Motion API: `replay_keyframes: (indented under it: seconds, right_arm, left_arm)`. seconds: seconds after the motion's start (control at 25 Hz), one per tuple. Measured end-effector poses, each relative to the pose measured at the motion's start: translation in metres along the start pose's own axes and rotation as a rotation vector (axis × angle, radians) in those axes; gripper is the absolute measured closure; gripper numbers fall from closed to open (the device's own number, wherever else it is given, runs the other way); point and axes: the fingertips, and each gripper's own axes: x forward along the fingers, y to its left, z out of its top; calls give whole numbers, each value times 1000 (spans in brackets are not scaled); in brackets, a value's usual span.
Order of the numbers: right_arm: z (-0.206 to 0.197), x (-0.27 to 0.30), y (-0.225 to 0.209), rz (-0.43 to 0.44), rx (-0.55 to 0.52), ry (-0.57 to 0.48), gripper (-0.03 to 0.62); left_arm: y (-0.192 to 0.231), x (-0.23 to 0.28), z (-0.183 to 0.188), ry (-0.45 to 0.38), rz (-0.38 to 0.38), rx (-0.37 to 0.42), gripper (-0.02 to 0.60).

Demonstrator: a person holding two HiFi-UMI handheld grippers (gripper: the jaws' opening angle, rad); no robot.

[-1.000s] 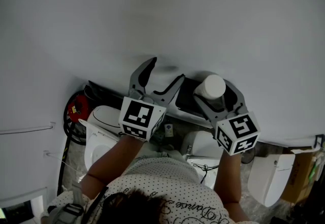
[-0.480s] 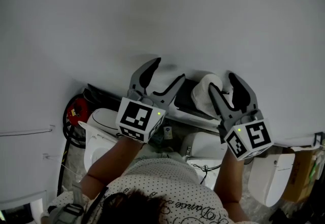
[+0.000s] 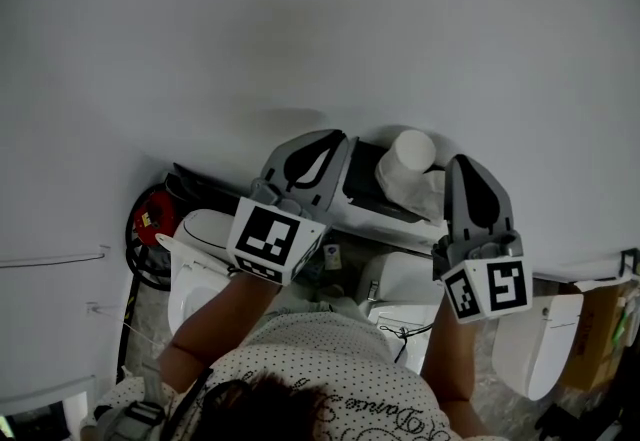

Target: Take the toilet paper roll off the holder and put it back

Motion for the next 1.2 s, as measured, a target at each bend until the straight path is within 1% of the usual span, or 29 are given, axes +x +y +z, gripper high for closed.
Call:
replay_keyframes:
  seconds: [0.24, 0.36, 0.56, 0.76, 1.0, 1.2]
  right_arm:
    - [-14, -12, 12, -24, -9, 4, 582]
    - [-23, -17, 16, -39, -11, 12, 582]
    - [-35, -25, 14, -93, -2, 23, 582]
    - [-47, -26, 17, -95, 27, 51, 582]
    - [-50, -30, 15, -116, 38, 62, 582]
    - [-51, -34, 14, -131, 44, 64, 582]
  left_arm:
    - [-3, -16, -7, 3, 7, -3, 574]
    - [-4, -23, -13, 3, 24, -16, 577]
    - [-6, -34, -22, 13, 41, -23, 577]
    - [-5, -40, -26, 15, 54, -25, 577]
    - [-9, -41, -28, 15, 52, -30, 577]
    - [-14, -39, -30, 19, 35, -24, 577]
